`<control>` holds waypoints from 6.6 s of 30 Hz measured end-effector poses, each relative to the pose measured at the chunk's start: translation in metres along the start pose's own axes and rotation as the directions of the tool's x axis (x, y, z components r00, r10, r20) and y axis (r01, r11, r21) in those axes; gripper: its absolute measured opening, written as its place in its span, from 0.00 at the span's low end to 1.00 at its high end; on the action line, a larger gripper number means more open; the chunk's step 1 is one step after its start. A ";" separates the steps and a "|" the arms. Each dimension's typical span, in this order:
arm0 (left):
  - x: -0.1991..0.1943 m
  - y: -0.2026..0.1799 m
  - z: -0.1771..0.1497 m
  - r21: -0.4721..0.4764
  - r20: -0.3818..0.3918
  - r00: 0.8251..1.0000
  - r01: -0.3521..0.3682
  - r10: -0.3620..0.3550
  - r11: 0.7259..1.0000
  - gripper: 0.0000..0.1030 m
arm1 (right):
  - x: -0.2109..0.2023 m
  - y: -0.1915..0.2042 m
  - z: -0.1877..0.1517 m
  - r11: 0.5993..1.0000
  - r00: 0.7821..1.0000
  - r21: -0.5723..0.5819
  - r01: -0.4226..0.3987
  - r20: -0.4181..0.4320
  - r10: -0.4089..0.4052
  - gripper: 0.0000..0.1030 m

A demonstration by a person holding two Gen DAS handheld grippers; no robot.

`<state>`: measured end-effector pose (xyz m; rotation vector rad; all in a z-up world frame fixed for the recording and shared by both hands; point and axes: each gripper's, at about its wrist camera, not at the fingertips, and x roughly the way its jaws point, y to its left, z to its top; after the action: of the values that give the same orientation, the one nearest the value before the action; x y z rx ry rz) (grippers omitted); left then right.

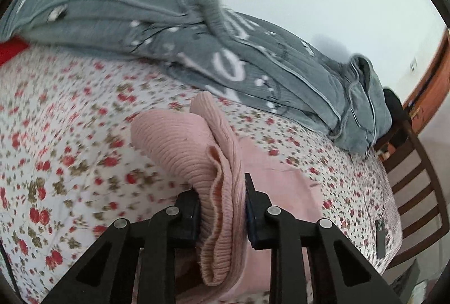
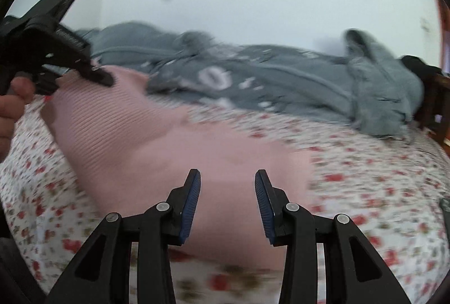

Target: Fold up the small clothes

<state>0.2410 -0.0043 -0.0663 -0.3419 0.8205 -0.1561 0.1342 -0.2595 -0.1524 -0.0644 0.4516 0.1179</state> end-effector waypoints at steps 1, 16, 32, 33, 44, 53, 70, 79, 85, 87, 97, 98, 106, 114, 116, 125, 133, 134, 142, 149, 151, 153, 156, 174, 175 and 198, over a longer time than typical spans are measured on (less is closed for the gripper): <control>0.001 -0.014 0.000 0.020 -0.001 1.000 -0.007 0.007 1.000 0.23 | -0.002 -0.014 0.000 1.000 1.000 0.020 0.023 0.005 -0.023 0.38; 0.099 -0.188 -0.089 0.240 -0.271 0.958 0.161 -0.093 0.957 0.14 | 0.007 -0.160 -0.023 0.923 0.988 0.352 0.154 -0.085 -0.133 0.38; 0.017 -0.020 -0.053 0.161 0.051 0.999 -0.019 0.011 0.987 0.47 | 0.038 -0.097 0.015 0.855 0.955 0.478 -0.200 -0.101 0.279 0.63; 0.018 -0.009 -0.054 0.155 0.046 0.999 -0.025 0.018 0.988 0.47 | 0.043 -0.091 0.018 0.847 0.948 0.489 -0.207 -0.114 0.298 0.64; 0.029 0.041 -0.069 0.095 0.017 0.999 0.047 -0.049 0.994 0.47 | 0.073 -0.047 0.025 0.879 0.941 0.448 -0.165 -0.197 0.277 0.18; 0.030 0.033 -0.083 0.116 -0.009 0.983 0.185 -0.185 0.976 0.50 | 0.068 -0.085 0.011 0.859 0.947 0.485 -0.163 -0.167 0.273 0.20; 0.030 -0.020 -0.118 0.254 -0.080 0.989 0.140 -0.124 0.957 0.51 | 0.010 -0.050 -0.016 0.895 0.939 0.389 -0.217 -0.167 0.301 0.54; 0.021 -0.016 -0.122 0.239 -0.105 0.981 0.182 -0.161 0.954 0.51 | -0.017 -0.067 -0.024 0.871 0.949 0.408 -0.274 -0.033 0.314 0.05; 0.031 -0.013 -0.127 0.186 -0.136 0.976 0.195 -0.171 0.963 0.52 | 0.018 -0.066 -0.052 0.883 0.943 0.442 -0.156 -0.199 0.266 0.05; 0.036 -0.012 -0.129 0.189 -0.149 0.978 0.176 -0.149 0.966 0.52 | 0.014 -0.062 -0.047 0.900 0.948 0.411 -0.146 -0.201 0.245 0.05; 0.046 0.001 -0.078 0.128 -0.137 0.970 0.219 -0.201 0.967 0.52 | 0.017 -0.083 0.007 0.888 0.953 0.430 -0.160 -0.166 0.253 0.56; 0.053 0.001 -0.071 0.116 -0.146 0.965 0.234 -0.217 0.965 0.52 | 0.028 -0.086 0.012 0.876 0.948 0.457 -0.158 -0.177 0.263 0.56; 0.103 0.007 -0.051 0.043 -0.212 0.925 0.333 -0.317 0.942 0.61 | 0.096 -0.101 -0.015 0.820 0.917 0.559 -0.121 -0.253 0.308 0.58; 0.124 0.008 -0.060 -0.008 -0.225 0.894 0.395 -0.387 0.919 0.63 | 0.095 -0.101 -0.019 0.832 0.921 0.541 -0.125 -0.247 0.299 0.60; 0.131 0.010 -0.060 -0.050 -0.235 0.878 0.417 -0.416 0.908 0.61 | 0.100 -0.101 -0.020 0.822 0.916 0.551 -0.146 -0.238 0.323 0.63; 0.116 -0.004 -0.056 0.003 -0.168 0.903 0.401 -0.395 0.916 0.34 | 0.106 -0.095 -0.014 0.775 0.903 0.600 -0.199 -0.195 0.382 0.42; 0.056 0.027 -0.032 0.083 -0.037 0.970 0.243 -0.240 0.967 0.33 | 0.106 -0.042 0.026 0.776 0.877 0.562 -0.285 -0.173 0.447 0.22; 0.050 0.033 -0.030 0.089 -0.023 0.976 0.220 -0.219 0.971 0.33 | 0.109 -0.032 0.031 0.769 0.865 0.559 -0.311 -0.168 0.472 0.18; 0.075 0.066 -0.039 0.120 -0.065 0.994 0.094 -0.086 0.988 0.48 | 0.127 0.025 0.021 0.891 0.890 0.347 -0.294 -0.240 0.387 0.23; 0.038 0.058 -0.035 0.197 0.081 0.988 0.115 -0.133 0.974 0.55 | 0.105 0.009 0.039 0.905 0.914 0.334 -0.264 -0.213 0.345 0.41; 0.032 0.053 -0.035 0.210 0.116 0.982 0.124 -0.150 0.970 0.56 | 0.090 0.015 0.048 0.921 0.939 0.286 -0.264 -0.141 0.313 0.41; 0.034 0.048 -0.037 0.219 0.127 0.981 0.116 -0.146 0.969 0.56 | 0.083 0.025 0.051 0.923 0.942 0.239 -0.301 -0.076 0.327 0.40; 0.051 0.046 -0.045 0.234 0.089 0.991 0.081 -0.104 0.969 0.55 | 0.096 0.053 0.041 0.946 0.937 0.122 -0.301 -0.149 0.317 0.18; 0.046 0.049 -0.086 0.326 0.122 0.988 0.046 -0.091 0.944 0.55 | 0.115 0.041 0.020 0.978 0.957 0.102 -0.181 -0.213 0.199 0.15; 0.045 0.050 -0.087 0.328 0.127 0.988 0.043 -0.089 0.944 0.55 | 0.114 0.041 0.019 0.976 0.956 0.105 -0.189 -0.208 0.207 0.16; 0.036 0.054 -0.095 0.320 0.109 0.989 0.057 -0.096 0.946 0.68 | 0.088 0.017 0.008 0.963 0.960 0.205 -0.175 -0.182 0.213 0.57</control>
<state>0.1952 0.0144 -0.1701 -0.0788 0.6468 -0.3327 0.2140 -0.2328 -0.1841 0.1549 0.6705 0.2636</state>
